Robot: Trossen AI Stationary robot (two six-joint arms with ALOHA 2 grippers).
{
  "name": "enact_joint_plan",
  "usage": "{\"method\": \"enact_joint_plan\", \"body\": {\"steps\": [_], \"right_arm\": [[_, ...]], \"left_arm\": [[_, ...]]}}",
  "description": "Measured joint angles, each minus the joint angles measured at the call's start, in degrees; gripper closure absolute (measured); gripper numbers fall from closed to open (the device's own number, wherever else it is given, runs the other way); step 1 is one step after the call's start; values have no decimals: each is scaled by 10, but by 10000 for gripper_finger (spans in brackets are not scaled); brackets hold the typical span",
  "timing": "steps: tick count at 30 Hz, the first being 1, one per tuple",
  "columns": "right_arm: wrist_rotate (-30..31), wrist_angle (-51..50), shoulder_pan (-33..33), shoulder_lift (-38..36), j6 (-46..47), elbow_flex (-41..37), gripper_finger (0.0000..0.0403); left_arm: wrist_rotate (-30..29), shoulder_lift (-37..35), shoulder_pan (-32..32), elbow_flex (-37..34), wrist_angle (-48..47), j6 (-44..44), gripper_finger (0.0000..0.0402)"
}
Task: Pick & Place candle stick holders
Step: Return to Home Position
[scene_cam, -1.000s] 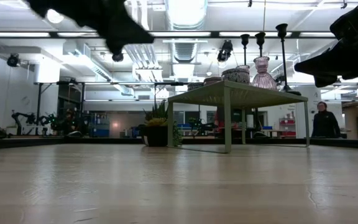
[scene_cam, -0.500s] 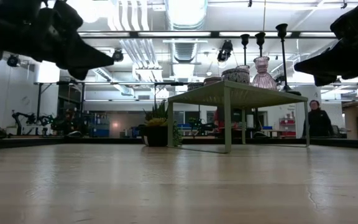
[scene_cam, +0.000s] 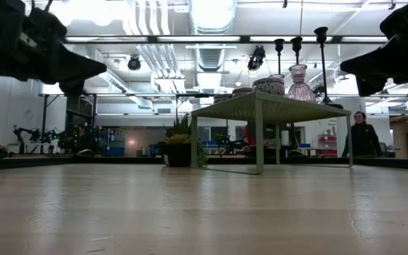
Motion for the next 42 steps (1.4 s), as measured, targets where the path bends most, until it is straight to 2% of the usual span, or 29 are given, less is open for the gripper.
{"method": "enact_joint_plan", "body": {"steps": [5, 12, 17, 42], "right_arm": [[9, -20, -1, -35, -8, 0, 394], [10, -35, -1, -81, -12, 0, 394], [11, -35, -1, -90, -48, 0, 394], [12, -35, -1, -89, -40, 0, 394]], "left_arm": [[5, -47, 0, -15, -44, -4, 384], [15, -95, 1, -16, -48, 26, 385], [8, -123, 1, -16, -78, 33, 383], [7, -126, 1, -15, -98, 25, 385]]}}
